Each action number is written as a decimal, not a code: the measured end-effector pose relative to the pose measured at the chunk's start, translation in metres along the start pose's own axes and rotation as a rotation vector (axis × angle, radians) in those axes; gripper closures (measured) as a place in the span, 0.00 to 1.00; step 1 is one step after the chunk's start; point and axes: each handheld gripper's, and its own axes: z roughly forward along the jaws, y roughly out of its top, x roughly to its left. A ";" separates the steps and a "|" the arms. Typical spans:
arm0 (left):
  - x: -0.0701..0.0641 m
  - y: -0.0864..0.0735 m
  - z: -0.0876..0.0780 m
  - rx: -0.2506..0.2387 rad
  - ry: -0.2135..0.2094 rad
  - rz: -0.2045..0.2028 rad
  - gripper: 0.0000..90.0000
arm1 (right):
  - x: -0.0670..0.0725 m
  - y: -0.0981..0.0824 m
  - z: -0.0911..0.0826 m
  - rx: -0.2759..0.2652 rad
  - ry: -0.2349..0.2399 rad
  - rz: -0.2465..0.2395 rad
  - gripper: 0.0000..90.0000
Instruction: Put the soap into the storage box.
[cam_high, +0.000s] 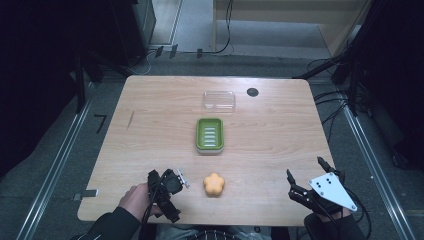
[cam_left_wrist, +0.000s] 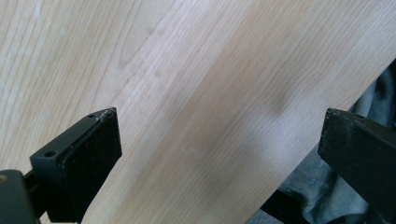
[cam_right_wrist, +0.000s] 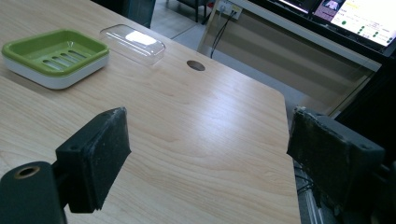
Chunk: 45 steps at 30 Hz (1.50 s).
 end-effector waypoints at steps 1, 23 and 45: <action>-0.001 0.001 0.001 -0.006 0.001 0.002 0.00 | 0.000 0.000 0.000 0.000 0.000 0.000 0.15; -0.007 0.040 0.003 -0.045 -0.012 0.059 0.00 | 0.000 0.000 0.000 -0.002 0.001 0.000 0.15; -0.008 0.076 0.013 -0.083 -0.033 0.097 0.03 | -0.001 0.000 0.001 -0.004 0.001 0.002 0.15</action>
